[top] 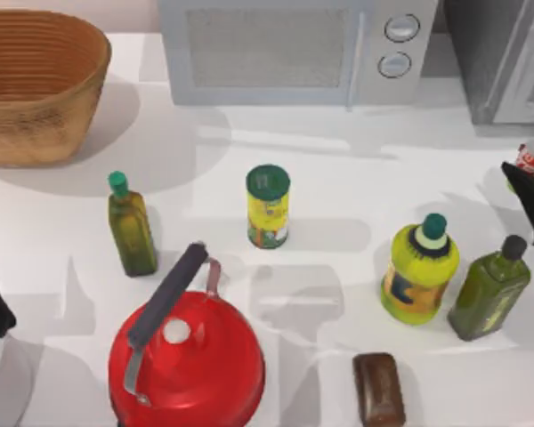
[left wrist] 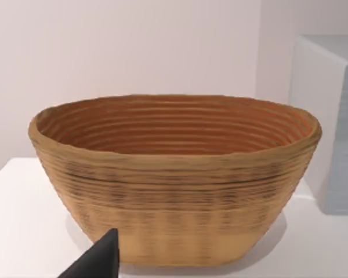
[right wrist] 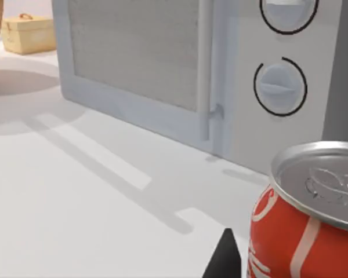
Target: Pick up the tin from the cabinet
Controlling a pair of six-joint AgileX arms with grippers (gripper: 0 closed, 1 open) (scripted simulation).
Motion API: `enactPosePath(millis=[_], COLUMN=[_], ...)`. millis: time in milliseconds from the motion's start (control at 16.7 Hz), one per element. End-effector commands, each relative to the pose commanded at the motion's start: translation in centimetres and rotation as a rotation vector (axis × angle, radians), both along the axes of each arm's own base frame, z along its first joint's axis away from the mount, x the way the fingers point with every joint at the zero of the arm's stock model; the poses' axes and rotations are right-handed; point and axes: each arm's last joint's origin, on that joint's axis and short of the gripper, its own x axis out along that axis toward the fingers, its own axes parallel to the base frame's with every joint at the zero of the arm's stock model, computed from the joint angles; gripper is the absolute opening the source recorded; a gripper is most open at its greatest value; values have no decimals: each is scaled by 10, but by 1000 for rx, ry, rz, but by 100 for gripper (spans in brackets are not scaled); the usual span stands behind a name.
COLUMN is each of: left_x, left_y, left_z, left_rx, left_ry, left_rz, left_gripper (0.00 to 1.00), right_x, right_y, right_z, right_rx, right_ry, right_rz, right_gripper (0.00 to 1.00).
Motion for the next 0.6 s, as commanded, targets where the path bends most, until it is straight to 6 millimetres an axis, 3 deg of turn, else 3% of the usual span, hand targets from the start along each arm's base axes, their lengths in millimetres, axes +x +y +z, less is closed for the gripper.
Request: enactPosePath(millis=[480,600], left_x=[0,0], left_y=[0,0], left_z=[0,0], left_rx=[0,0], left_ry=[0,0], left_rz=[0,0], left_gripper=[100,100], right_x=[0,0], right_y=[0,0], right_z=[0,0], right_rx=[0,0], right_ry=[0,0], right_rz=[0,0], right_gripper=[98,100])
